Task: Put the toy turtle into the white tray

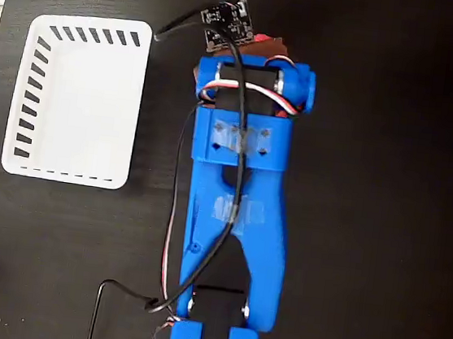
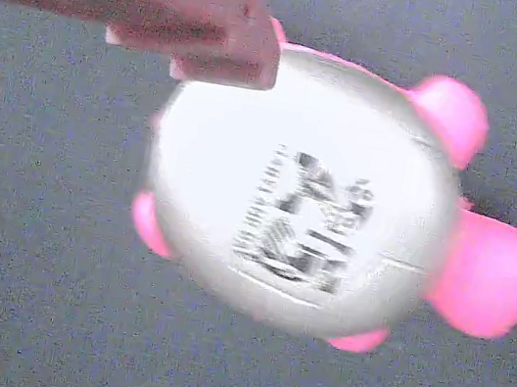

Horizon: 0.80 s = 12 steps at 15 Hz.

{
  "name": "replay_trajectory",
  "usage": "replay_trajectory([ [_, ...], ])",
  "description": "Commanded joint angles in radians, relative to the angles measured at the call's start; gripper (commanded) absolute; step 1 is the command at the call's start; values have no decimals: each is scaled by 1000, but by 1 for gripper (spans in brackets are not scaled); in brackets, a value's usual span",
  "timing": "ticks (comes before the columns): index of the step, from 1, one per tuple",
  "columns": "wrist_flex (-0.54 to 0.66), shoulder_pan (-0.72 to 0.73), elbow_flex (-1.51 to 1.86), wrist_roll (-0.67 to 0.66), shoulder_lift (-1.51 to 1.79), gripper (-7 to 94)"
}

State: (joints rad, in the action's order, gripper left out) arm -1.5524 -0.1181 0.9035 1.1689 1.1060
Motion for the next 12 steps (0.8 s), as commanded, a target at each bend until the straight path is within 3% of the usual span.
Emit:
replay_trajectory([
  [1,-21,-12,-54,38,44,53],
  [12,69,97,83,110,-12,65],
])
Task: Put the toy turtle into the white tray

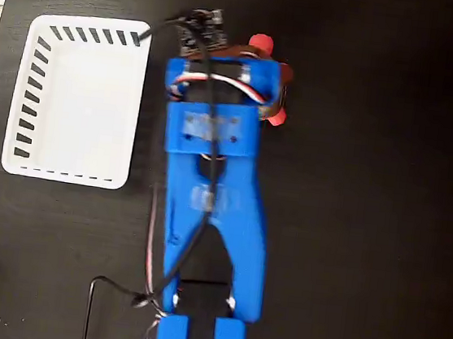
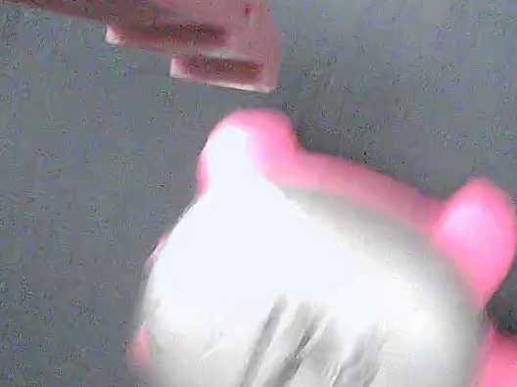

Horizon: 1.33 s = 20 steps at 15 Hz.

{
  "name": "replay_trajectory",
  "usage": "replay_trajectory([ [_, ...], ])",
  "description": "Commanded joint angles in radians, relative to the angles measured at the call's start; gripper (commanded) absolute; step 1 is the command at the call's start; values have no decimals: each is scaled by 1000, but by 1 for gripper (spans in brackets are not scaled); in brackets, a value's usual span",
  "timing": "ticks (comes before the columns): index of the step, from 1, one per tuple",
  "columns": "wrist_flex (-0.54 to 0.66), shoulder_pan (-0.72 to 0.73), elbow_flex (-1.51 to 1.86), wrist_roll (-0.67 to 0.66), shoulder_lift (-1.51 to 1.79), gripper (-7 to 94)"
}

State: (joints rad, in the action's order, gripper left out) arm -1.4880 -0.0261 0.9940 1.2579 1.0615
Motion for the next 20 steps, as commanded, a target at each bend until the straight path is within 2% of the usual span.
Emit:
replay_trajectory([
  [1,15,6,-8,26,14,65],
  [3,28,-3,-14,34,-18,68],
  [20,186,-75,11,89,-155,68],
])
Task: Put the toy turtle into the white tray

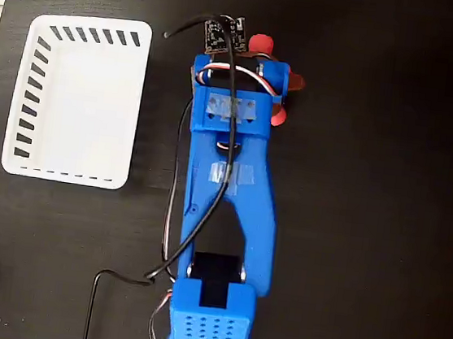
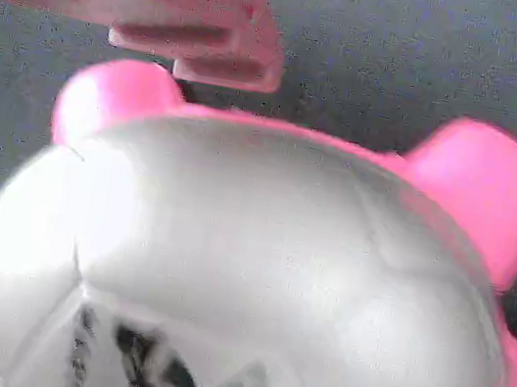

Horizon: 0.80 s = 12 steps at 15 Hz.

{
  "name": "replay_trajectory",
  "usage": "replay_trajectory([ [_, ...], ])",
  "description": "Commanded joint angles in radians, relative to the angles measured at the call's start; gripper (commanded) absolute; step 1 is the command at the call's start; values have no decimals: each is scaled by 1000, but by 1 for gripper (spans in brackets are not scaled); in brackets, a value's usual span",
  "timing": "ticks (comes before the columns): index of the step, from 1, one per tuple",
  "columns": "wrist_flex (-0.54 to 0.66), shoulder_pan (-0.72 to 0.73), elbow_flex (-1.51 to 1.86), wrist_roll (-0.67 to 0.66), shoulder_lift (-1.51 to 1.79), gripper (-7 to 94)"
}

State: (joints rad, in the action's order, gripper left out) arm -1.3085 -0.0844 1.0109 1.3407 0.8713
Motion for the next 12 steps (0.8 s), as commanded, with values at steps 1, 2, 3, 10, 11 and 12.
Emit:
replay_trajectory([
  [1,12,-21,-5,6,32,67],
  [2,14,-25,-5,6,32,66],
  [3,15,-26,-5,6,31,66],
  [10,21,-35,0,-2,23,34],
  [11,34,-38,12,-2,23,27],
  [12,51,-41,28,-2,23,20],
])
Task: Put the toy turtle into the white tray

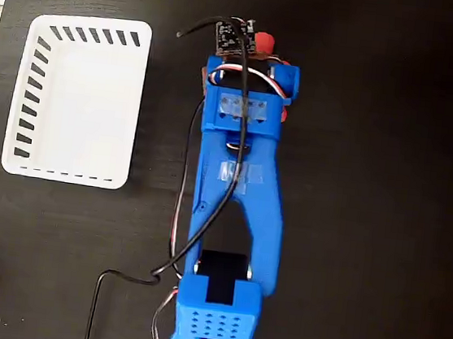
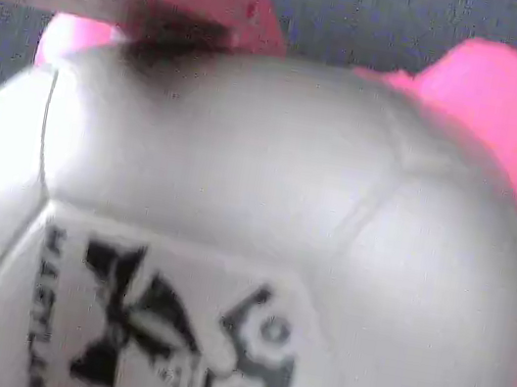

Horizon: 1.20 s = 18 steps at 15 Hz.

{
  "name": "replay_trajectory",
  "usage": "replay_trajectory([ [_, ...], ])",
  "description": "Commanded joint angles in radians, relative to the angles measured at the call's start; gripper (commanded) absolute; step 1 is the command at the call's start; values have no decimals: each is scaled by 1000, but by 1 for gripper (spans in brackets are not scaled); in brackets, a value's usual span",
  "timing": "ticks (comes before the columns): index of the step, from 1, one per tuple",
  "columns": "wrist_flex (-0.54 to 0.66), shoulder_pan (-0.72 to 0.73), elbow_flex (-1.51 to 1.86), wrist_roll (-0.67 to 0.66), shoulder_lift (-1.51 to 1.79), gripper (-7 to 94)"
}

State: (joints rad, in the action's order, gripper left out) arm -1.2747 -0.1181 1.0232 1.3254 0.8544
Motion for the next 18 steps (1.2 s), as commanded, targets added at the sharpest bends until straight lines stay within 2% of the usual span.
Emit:
replay_trajectory([
  [1,26,-14,25,20,40,11],
  [2,28,-26,29,34,43,1],
  [3,31,-35,32,37,44,0],
  [7,43,-41,49,-5,67,0],
  [14,-137,-28,54,-77,422,0],
  [18,-158,-51,57,-172,627,0],
])
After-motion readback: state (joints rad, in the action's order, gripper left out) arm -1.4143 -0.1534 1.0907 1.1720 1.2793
